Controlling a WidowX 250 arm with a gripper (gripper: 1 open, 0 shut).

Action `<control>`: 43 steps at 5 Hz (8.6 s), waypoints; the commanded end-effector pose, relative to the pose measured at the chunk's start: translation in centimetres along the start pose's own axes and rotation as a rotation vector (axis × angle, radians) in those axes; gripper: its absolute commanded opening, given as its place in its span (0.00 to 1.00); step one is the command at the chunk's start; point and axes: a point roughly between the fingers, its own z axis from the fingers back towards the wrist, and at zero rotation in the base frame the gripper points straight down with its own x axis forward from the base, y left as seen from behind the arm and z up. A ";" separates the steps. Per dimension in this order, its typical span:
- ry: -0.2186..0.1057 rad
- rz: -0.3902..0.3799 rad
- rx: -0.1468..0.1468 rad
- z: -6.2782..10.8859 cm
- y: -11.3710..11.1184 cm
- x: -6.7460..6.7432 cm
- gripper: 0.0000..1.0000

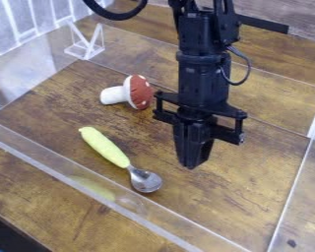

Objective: Move the green spoon to the right side of the table

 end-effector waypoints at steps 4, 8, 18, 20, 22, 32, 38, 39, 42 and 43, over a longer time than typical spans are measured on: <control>-0.037 0.070 0.000 -0.7 1.7 0.4 0.00; -0.184 0.643 -0.111 -0.7 6.6 -1.5 1.00; -0.283 1.163 -0.196 -1.4 12.2 2.5 1.00; -0.284 1.211 -0.194 -1.2 12.5 2.9 1.00; -0.284 1.252 -0.188 -1.2 12.8 3.2 1.00; -0.296 0.786 -0.079 3.7 3.5 5.0 0.00; -0.308 0.638 -0.036 2.1 -0.9 5.3 0.00; -0.312 0.614 -0.025 1.5 -1.1 5.5 0.00; -0.312 0.463 0.009 0.3 -1.3 6.2 0.00; -0.312 0.370 0.033 0.3 -1.1 6.3 0.00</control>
